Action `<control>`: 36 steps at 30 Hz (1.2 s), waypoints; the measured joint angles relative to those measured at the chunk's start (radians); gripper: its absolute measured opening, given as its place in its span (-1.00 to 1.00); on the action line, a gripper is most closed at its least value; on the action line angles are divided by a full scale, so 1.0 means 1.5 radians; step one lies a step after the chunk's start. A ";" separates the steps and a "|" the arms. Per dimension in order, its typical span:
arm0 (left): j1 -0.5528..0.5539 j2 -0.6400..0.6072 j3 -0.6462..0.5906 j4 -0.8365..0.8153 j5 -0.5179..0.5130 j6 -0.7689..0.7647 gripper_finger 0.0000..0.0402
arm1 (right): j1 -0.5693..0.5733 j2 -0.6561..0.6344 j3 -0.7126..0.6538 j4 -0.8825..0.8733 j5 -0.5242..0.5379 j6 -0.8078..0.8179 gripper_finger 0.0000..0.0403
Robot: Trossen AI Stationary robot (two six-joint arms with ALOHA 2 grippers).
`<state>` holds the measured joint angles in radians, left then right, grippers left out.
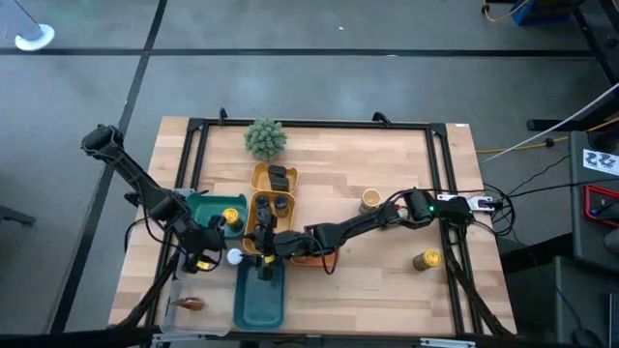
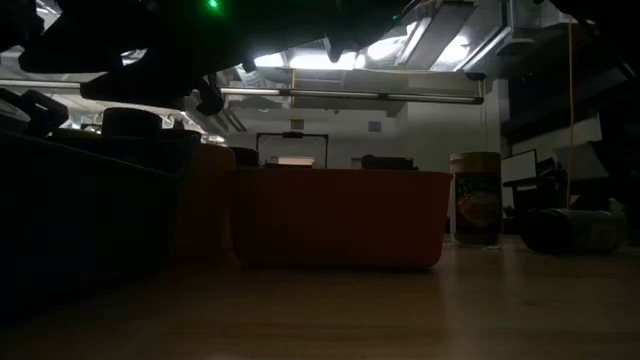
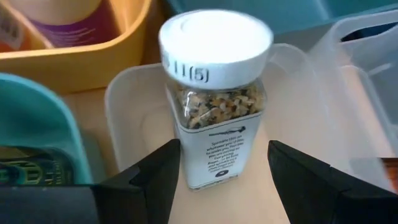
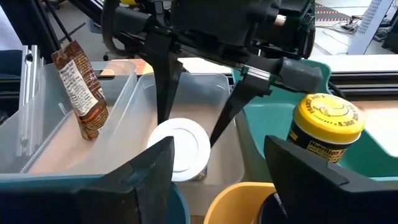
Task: Sort spices by type
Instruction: Put the white seasoning bottle into the top transparent bin, then put the black seasoning bottle into the bottom yellow bin
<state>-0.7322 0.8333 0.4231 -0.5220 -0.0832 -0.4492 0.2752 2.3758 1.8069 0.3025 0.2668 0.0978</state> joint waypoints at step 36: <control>0.000 -0.104 0.116 -0.139 0.023 0.008 0.12 | 0.000 -0.223 0.126 -0.623 0.025 0.069 0.23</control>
<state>-0.7322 0.6770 0.5965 -0.7299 -0.0485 -0.4376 0.2749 2.0408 1.9960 -0.6323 0.3050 0.2018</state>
